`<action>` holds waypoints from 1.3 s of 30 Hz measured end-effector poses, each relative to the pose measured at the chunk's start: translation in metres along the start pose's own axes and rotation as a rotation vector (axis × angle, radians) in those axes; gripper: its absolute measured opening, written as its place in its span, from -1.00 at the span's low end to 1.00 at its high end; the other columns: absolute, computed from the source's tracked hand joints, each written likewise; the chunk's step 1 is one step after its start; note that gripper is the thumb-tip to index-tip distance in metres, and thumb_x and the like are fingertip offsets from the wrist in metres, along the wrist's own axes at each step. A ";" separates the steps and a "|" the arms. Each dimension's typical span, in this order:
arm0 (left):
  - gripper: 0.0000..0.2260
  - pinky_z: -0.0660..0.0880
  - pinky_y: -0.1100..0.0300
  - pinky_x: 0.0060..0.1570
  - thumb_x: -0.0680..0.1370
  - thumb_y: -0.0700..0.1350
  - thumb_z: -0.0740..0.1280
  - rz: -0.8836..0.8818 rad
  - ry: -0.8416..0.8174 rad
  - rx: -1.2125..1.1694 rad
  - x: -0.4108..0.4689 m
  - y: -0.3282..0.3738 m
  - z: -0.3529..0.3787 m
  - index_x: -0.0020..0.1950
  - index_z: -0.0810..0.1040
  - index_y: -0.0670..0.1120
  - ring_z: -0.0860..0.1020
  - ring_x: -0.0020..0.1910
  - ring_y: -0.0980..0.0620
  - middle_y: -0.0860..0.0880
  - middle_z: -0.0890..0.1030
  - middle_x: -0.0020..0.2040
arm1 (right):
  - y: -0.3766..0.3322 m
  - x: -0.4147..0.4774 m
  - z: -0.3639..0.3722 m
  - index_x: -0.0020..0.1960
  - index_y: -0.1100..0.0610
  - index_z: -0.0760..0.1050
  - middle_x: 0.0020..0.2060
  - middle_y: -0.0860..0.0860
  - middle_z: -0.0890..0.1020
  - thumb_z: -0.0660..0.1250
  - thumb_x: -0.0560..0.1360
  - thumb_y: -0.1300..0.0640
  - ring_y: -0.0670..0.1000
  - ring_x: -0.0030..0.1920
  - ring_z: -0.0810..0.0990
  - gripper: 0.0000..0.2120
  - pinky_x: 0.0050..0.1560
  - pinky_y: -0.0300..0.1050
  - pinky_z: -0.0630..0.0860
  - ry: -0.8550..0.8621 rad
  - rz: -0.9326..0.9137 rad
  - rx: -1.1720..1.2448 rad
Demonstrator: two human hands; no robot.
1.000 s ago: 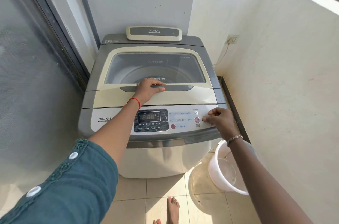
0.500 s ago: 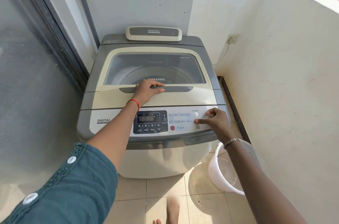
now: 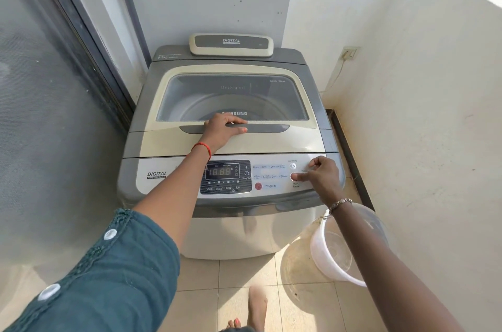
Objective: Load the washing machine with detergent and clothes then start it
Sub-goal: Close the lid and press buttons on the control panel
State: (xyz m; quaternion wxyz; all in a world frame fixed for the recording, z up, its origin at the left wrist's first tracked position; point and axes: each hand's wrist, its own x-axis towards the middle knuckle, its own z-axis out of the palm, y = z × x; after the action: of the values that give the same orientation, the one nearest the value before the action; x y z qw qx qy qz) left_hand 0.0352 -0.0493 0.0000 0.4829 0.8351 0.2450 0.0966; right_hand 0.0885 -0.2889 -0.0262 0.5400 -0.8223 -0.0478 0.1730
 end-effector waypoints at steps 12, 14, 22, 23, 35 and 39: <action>-0.75 0.30 0.00 0.37 0.43 -0.13 0.45 -0.004 -0.008 -0.005 -0.001 -0.001 0.000 0.10 0.65 -0.13 0.48 0.22 -0.09 -0.10 0.61 0.16 | 0.002 0.001 -0.005 -0.21 0.23 0.36 -0.41 -0.02 0.35 0.59 0.10 0.38 -0.06 -0.40 0.28 -0.54 -0.58 -0.43 0.20 -0.046 0.018 0.003; -0.75 0.30 -0.04 0.37 0.43 -0.13 0.45 -0.001 -0.014 -0.007 0.000 -0.001 0.000 0.09 0.65 -0.14 0.47 0.23 -0.10 -0.09 0.61 0.17 | 0.001 0.001 -0.006 -0.21 0.23 0.36 -0.41 -0.01 0.36 0.58 0.10 0.38 -0.05 -0.39 0.30 -0.55 -0.53 -0.38 0.24 -0.049 0.021 0.001; -0.76 0.31 -0.01 0.36 0.43 -0.15 0.45 0.016 0.001 -0.029 0.001 -0.003 0.001 0.08 0.66 -0.16 0.50 0.21 -0.08 -0.11 0.61 0.16 | -0.006 0.001 -0.007 -0.30 0.22 0.35 -0.44 0.02 0.43 0.58 0.10 0.40 -0.04 -0.42 0.36 -0.58 -0.47 -0.27 0.29 -0.061 0.061 -0.035; -0.76 0.30 -0.03 0.37 0.43 -0.15 0.45 0.019 0.004 -0.024 0.001 -0.004 0.001 0.08 0.66 -0.16 0.49 0.22 -0.08 -0.10 0.62 0.16 | -0.008 0.001 -0.006 -0.33 0.20 0.34 -0.45 0.03 0.44 0.58 0.10 0.41 -0.04 -0.44 0.39 -0.58 -0.49 -0.29 0.30 -0.062 0.071 -0.041; -0.77 0.24 -0.08 0.37 0.44 -0.13 0.45 0.064 0.057 0.002 0.007 -0.013 0.006 0.08 0.66 -0.12 0.48 0.20 -0.09 -0.06 0.62 0.10 | -0.016 0.019 -0.007 -0.44 0.17 0.33 -0.49 0.04 0.50 0.62 0.10 0.28 -0.03 -0.46 0.39 -0.57 -0.44 -0.20 0.28 -0.143 0.108 -0.288; -0.80 0.29 -0.06 0.34 0.44 -0.12 0.44 0.066 0.049 -0.008 0.008 -0.017 0.007 0.05 0.66 -0.07 0.48 0.18 -0.11 0.00 0.63 0.03 | -0.014 0.026 -0.008 -0.41 0.15 0.29 -0.46 0.04 0.49 0.64 0.08 0.23 0.01 -0.43 0.39 -0.53 -0.40 -0.16 0.30 -0.190 0.122 -0.366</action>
State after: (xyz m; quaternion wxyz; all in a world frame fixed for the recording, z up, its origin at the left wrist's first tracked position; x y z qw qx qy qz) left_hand 0.0392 -0.0433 -0.0186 0.4766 0.8382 0.2285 0.1341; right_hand 0.1170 -0.2832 -0.0166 0.3631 -0.8881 -0.0793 0.2704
